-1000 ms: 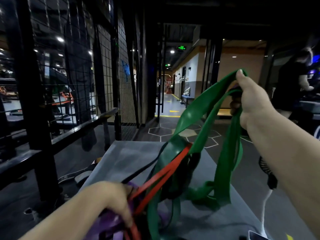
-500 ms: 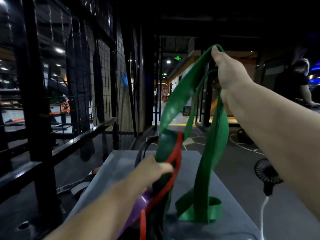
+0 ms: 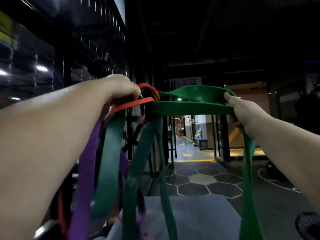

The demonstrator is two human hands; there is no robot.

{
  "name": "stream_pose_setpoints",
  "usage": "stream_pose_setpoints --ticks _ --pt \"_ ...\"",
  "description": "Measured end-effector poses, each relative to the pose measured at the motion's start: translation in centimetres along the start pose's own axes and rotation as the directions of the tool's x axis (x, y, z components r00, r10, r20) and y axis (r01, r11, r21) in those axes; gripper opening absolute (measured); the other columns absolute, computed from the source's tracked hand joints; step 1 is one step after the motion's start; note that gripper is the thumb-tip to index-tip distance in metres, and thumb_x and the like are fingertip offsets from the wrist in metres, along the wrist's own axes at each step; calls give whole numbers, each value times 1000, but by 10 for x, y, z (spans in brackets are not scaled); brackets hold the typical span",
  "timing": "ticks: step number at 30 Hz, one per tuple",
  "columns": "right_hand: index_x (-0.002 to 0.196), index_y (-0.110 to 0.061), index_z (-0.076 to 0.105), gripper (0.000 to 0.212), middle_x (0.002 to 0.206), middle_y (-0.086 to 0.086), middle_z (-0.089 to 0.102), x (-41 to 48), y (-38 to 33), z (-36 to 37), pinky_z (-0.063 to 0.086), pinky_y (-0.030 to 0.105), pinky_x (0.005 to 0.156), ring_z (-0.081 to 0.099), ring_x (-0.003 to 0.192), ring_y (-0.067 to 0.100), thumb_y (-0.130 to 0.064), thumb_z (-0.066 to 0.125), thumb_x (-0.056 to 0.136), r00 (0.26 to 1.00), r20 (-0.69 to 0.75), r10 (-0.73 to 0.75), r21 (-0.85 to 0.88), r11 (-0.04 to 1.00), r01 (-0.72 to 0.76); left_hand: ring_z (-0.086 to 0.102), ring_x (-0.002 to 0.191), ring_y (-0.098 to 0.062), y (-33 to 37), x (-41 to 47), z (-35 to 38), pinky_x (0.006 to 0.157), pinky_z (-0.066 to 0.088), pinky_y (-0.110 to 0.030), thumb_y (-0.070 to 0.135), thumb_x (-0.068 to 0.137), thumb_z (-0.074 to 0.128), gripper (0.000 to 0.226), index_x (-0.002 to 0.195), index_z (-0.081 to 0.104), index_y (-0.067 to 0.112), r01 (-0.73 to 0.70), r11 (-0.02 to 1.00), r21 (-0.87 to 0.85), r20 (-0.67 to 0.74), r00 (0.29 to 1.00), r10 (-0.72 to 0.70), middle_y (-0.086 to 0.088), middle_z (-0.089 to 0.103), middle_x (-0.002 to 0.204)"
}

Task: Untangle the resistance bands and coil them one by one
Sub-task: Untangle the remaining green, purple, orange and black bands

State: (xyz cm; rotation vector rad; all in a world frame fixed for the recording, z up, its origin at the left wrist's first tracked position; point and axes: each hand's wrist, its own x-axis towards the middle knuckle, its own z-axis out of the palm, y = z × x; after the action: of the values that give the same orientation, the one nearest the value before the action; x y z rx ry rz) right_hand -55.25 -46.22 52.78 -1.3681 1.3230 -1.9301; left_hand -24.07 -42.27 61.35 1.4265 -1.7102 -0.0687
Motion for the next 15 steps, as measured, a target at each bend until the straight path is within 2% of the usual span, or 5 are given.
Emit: stream_pose_setpoints --ticks 4,7,10,13,15 --pt "115 -13 62 59 83 6 55 -15 4 -8 34 28 54 44 61 17 -64 56 87 999 46 24 -39 999 -22 55 45 -22 -14 -6 22 45 48 -29 1 73 55 11 69 53 11 63 952 -301 128 991 -25 -8 57 55" --pt "123 -10 55 54 76 6 52 -35 16 -13 35 28 54 47 62 18 -56 48 96 986 135 94 -135 988 -75 57 47 -23 -43 -13 53 50 48 -30 -2 74 51 14 73 48 12 117 906 -407 238 971 -18 -10 57 59" --pt "124 -15 54 51 80 4 56 -55 39 -14 45 32 72 59 81 27 -57 45 97 950 204 237 -253 950 -183 60 59 -30 -74 -27 91 61 52 -39 1 62 55 27 87 49 9 183 848 -497 339 941 -4 -16 59 71" --pt "99 -12 59 56 68 9 54 -66 75 -14 35 24 52 46 51 20 -66 44 92 891 261 373 -348 897 -274 61 64 -32 -97 -45 129 61 55 -39 -3 64 50 31 93 51 7 247 732 -635 401 915 39 -19 59 77" --pt "94 -15 55 58 69 6 51 -69 103 -13 29 22 46 41 48 17 -72 44 88 866 263 425 -406 863 -300 61 63 -30 -106 -60 151 57 57 -35 -2 57 49 37 94 52 5 287 689 -666 442 895 54 -16 59 75"
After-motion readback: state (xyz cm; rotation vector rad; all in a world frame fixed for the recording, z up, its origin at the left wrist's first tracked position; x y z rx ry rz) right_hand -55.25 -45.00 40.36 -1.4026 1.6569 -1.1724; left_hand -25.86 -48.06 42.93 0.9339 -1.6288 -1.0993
